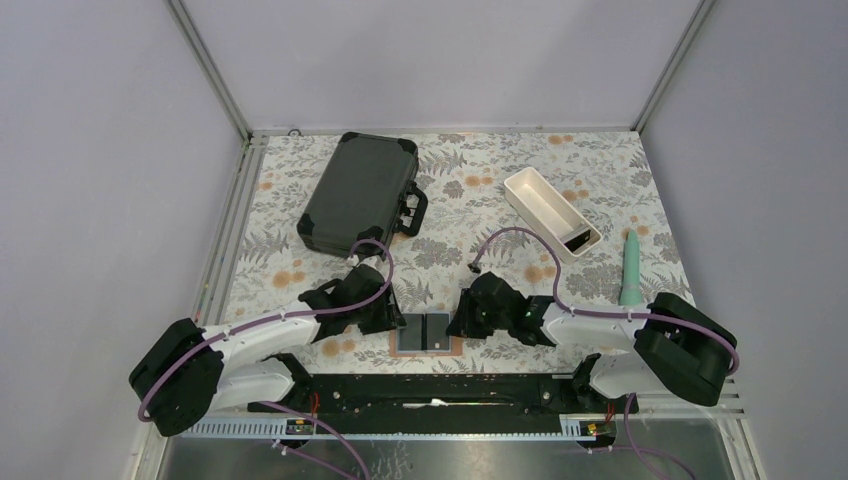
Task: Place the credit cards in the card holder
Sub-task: Turn over the card slot in the card holder.
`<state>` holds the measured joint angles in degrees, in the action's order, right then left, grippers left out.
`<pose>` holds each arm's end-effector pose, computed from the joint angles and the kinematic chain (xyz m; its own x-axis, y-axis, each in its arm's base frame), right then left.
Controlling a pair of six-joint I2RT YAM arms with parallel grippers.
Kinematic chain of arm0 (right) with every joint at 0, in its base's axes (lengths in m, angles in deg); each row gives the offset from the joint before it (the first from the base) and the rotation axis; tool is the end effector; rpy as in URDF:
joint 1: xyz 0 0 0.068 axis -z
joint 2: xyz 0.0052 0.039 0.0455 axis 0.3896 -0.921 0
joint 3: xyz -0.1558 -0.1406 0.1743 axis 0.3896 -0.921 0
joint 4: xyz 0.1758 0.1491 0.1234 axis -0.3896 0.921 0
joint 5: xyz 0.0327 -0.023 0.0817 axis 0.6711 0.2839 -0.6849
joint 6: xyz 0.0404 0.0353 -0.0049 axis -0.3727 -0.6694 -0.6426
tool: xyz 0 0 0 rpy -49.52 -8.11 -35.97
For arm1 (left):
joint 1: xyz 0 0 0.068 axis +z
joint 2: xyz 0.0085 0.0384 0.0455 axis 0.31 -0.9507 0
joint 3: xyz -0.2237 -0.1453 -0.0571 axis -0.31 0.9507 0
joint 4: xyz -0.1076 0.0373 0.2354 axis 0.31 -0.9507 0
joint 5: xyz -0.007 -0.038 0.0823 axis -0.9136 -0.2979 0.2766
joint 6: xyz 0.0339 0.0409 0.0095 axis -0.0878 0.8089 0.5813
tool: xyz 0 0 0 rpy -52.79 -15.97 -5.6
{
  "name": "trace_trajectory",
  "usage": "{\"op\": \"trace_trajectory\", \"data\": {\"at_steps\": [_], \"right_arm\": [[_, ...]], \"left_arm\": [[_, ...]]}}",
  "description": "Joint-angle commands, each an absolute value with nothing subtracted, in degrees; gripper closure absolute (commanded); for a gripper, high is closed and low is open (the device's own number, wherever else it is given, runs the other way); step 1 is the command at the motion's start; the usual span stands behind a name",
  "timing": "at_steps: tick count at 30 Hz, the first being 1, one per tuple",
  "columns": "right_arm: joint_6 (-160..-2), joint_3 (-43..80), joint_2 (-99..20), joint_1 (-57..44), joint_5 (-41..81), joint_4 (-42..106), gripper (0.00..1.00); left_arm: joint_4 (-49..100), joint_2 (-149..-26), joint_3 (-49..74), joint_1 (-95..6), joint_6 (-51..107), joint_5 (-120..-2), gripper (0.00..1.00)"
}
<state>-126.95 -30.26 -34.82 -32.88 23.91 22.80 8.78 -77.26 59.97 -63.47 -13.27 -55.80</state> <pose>0.1349 0.2032 0.1504 -0.9059 0.0834 -0.4152 -0.2205 0.7442 0.6305 0.1373 -0.1420 0.1519 -0.9291 -0.1921 -0.3160 -0.0140 0.8721 -0.4891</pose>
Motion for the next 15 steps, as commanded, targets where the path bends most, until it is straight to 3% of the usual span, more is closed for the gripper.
{"op": "trace_trajectory", "data": {"at_steps": [1, 15], "right_arm": [[-127.28, -27.55, -33.26, -33.04, 23.42, 21.65, 0.81], [-127.33, -26.56, -30.81, -33.06, 23.38, 22.13, 0.83]], "left_arm": [[11.00, -77.72, 60.31, -63.45, -13.54, -57.32, 0.57], [10.89, -76.54, 60.22, -63.50, -13.58, -57.17, 0.63]]}}
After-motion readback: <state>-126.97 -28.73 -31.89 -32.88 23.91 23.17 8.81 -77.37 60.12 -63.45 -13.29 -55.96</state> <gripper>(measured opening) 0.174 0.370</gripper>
